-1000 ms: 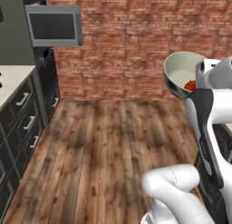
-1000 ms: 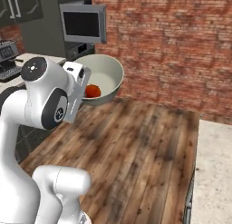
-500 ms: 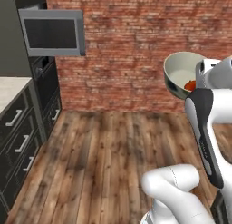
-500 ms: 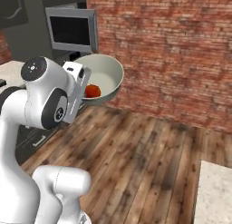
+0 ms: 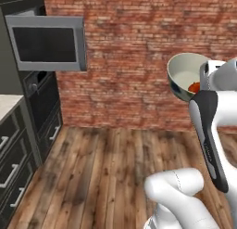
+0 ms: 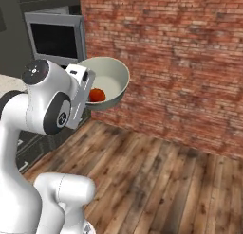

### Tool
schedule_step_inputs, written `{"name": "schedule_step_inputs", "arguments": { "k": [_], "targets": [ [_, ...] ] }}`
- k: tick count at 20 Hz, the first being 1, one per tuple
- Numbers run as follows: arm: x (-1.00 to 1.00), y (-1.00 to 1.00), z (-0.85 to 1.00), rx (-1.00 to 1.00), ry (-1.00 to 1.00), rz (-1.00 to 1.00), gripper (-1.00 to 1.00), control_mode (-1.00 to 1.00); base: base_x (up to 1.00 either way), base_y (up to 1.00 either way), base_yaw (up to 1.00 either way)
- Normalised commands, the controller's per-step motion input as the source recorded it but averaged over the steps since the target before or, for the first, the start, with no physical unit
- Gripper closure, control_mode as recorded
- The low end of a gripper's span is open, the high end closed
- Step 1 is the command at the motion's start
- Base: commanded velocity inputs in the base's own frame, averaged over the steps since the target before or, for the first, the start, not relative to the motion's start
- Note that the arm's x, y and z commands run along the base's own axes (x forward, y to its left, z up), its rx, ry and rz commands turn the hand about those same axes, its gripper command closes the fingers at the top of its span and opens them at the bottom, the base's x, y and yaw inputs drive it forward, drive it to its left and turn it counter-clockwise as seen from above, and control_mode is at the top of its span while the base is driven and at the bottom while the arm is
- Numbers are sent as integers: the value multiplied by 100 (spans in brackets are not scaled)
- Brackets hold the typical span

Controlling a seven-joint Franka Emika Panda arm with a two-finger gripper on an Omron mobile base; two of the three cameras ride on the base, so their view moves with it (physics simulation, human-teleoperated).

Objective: Pick the tomato from the sink and place it in the bowl. Then pick the bowl and place it in the microwave. Then close the microwave door and press the start button.

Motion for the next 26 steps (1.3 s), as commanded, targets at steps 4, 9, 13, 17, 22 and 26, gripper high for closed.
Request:
{"name": "schedule_step_inputs", "arguments": {
  "k": [4,9,13,17,22,26],
  "targets": [
    [0,0,0,0,0,0,100,100,100,-27,12],
    [0,0,0,0,0,0,100,100,100,-32,19],
    [0,0,0,0,0,0,100,100,85,-49,43],
    [0,0,0,0,0,0,100,100,47,-50,61],
    [0,0,0,0,0,0,100,100,39,-51,62],
    [0,0,0,0,0,0,100,100,44,-65,54]
  ]
}}
